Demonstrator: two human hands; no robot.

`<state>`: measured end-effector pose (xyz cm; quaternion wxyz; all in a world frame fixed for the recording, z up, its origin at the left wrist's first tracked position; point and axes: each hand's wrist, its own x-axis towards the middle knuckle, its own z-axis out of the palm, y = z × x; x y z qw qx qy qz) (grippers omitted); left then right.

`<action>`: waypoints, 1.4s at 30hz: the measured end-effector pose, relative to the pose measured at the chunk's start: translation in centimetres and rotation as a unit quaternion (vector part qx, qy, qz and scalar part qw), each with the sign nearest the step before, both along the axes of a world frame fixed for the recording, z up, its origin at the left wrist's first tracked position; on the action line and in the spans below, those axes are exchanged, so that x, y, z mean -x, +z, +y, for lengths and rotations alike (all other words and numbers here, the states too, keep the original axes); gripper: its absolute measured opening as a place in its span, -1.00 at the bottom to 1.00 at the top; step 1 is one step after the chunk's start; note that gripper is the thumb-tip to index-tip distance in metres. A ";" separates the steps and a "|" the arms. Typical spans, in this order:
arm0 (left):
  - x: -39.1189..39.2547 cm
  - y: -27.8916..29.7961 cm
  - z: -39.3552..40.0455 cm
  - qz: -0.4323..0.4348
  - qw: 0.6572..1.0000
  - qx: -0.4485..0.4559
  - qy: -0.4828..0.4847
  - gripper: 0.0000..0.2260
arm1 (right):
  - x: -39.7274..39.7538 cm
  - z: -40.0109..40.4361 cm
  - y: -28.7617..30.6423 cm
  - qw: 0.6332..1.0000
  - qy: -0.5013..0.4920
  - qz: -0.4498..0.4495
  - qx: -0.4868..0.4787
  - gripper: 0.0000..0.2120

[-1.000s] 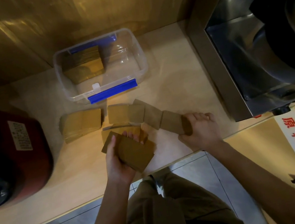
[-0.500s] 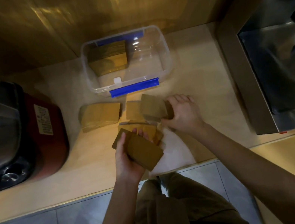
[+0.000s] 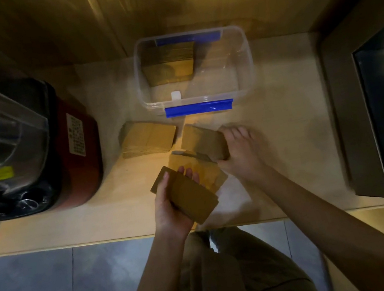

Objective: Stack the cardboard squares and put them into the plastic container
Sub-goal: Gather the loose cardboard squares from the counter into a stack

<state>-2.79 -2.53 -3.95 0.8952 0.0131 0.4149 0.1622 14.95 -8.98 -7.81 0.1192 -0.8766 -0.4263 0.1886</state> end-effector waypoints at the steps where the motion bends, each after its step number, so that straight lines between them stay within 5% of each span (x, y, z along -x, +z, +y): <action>1: 0.0 0.0 0.0 0.002 1.000 0.000 0.000 -0.45 | -0.1 -0.1 0.0 1.000 0.003 0.002 0.003 -0.36; 7: -0.2 0.2 0.0 -0.002 1.000 0.003 -0.004 -0.39 | -0.2 -0.2 0.5 0.999 -0.023 -0.001 -0.030 -0.36; 16: -2.1 1.6 0.0 -0.051 0.998 -0.045 -0.007 -0.52 | 3.7 -2.9 7.8 0.953 -0.135 0.101 -0.252 -0.48; 20: -2.5 2.1 -0.3 -0.069 0.994 -0.083 -0.035 -0.35 | 7.1 -3.8 8.4 0.964 -0.105 0.126 -0.211 -0.51; 28: -2.9 1.9 -0.8 -0.152 0.984 -0.090 -0.008 -0.23 | 9.1 -4.3 7.8 0.979 -0.071 0.036 -0.187 -0.58; 35: -3.1 2.0 -0.8 -0.145 0.984 -0.099 -0.010 -0.34 | 8.7 -4.6 7.8 0.982 -0.028 0.020 -0.188 -0.59; 40: -2.7 1.9 -0.5 -0.141 0.987 -0.073 0.001 -0.44 | 6.7 -5.1 8.0 0.926 -0.153 0.257 -0.231 -0.58; 42: -2.5 2.0 -0.2 -0.138 0.988 -0.064 0.012 -0.45 | 5.0 -5.5 7.1 0.915 -0.218 0.247 -0.234 -0.59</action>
